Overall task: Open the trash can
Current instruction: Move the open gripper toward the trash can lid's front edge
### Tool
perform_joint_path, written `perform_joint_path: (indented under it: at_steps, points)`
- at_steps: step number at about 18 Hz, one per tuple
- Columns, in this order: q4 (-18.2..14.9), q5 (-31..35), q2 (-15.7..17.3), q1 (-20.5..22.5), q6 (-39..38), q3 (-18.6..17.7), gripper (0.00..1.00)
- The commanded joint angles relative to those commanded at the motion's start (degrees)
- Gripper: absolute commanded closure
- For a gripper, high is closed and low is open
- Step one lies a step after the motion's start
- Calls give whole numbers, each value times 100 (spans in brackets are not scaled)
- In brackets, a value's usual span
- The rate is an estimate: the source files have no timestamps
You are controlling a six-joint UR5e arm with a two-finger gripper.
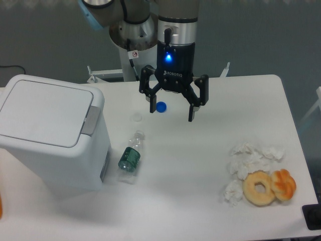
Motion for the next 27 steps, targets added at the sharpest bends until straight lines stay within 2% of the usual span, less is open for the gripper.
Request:
perform_joint_path:
  at_steps: [10, 14, 16, 20, 23, 27]
  points:
    - [-17, 17, -97, -17, -184, 132, 0]
    - [-18, -9, -263, -140, -1342, 386, 0]
    - [-9, -9, -325, -158, -1634, 466, 0]
    - [-18, -35, -334, -290, -1985, 422, 0]
    - [0, -62, -334, -509, -2889, 334, 0]
    - [0, -105, -343, -738, -3190, 282, 0]
